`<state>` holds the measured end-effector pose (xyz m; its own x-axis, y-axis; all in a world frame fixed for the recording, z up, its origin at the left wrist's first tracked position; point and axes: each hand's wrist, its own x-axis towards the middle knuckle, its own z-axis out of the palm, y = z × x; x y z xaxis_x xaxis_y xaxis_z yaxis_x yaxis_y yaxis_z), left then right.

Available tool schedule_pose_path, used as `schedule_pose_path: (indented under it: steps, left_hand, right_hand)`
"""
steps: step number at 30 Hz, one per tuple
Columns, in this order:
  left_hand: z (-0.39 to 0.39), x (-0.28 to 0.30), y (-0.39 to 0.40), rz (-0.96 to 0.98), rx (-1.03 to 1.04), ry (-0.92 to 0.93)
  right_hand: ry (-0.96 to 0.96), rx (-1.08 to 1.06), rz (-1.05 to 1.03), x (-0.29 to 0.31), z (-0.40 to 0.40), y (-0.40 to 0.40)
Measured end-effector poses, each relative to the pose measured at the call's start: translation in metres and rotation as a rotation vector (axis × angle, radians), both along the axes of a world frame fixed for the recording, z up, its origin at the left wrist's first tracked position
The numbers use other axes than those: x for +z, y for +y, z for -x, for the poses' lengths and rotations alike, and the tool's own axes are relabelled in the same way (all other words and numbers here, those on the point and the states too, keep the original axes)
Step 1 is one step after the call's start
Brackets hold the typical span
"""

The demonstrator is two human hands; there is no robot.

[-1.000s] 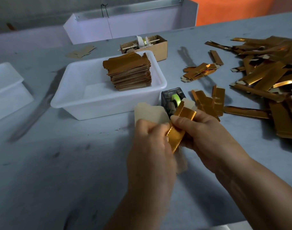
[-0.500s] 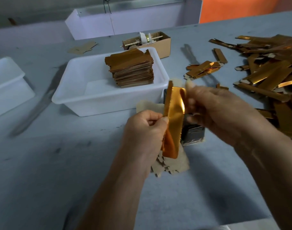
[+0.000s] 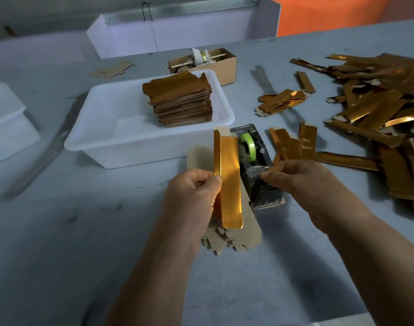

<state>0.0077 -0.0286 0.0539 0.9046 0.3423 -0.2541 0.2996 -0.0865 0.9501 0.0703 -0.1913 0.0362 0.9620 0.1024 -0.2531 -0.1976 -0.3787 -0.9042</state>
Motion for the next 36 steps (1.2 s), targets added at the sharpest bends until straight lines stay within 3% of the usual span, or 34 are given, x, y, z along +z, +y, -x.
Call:
schedule_pose_path:
  steps: [7, 12, 24, 36]
  left_hand:
    - [0.002, -0.005, -0.01, -0.007, -0.039, -0.011]
    - [0.0, -0.006, -0.012, 0.001, -0.042, -0.024]
    - [-0.003, -0.002, -0.02, 0.134, -0.176, -0.098]
    - [-0.006, -0.012, -0.027, -0.024, -0.257, -0.096]
  right_hand:
    - [0.031, -0.064, -0.092, -0.004, 0.002, 0.002]
    - [0.139, -0.128, -0.41, -0.001, 0.009, 0.0]
    - [-0.341, -0.15, 0.185, -0.015, 0.034, 0.002]
    - [-0.395, -0.143, 0.202, -0.025, 0.043, 0.004]
